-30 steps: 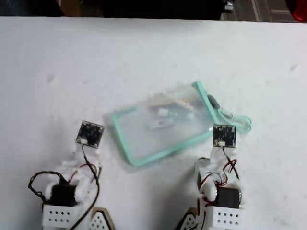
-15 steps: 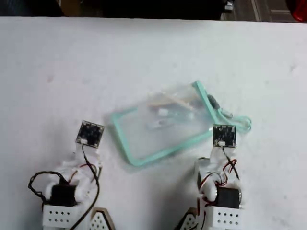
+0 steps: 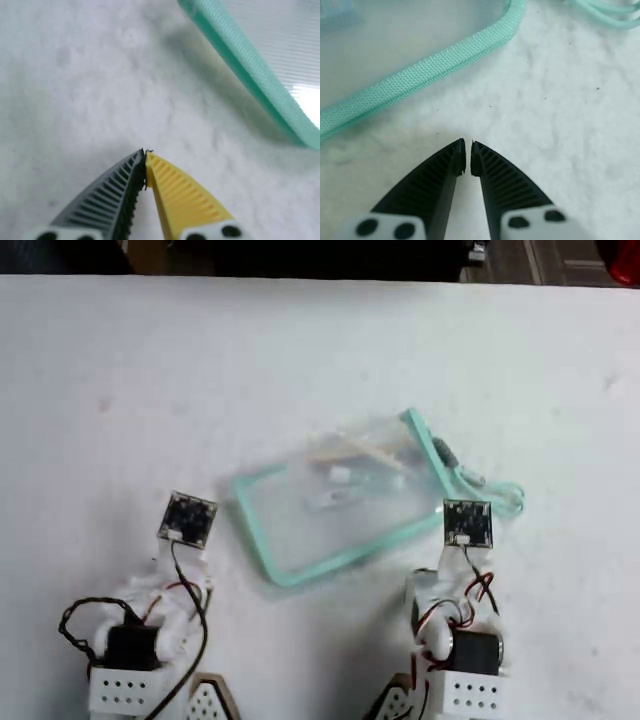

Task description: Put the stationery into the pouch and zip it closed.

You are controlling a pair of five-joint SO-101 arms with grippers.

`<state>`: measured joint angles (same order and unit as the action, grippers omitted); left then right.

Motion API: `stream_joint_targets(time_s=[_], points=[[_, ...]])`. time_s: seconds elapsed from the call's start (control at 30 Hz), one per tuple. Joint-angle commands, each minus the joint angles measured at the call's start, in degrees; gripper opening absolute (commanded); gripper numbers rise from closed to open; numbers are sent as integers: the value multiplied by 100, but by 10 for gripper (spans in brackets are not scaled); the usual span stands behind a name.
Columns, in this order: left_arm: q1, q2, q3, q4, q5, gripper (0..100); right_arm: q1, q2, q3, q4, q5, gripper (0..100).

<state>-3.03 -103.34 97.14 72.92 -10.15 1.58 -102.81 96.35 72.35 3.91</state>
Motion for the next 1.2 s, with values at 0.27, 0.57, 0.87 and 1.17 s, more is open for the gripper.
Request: stream_joint_targets(time_s=[0.27, 0.57, 0.87, 1.17], points=[[40, -40, -1899, -88, -35, 24, 13, -31, 53, 31, -70, 21], [40, -40, -2752, -70, -53, 24, 13, -31, 53, 31, -70, 20], [40, -92, -2840, -800, -782, 24, 13, -31, 53, 31, -70, 18], [57, -92, -2848, -1178, -44, 24, 31, -31, 53, 31, -70, 18]])
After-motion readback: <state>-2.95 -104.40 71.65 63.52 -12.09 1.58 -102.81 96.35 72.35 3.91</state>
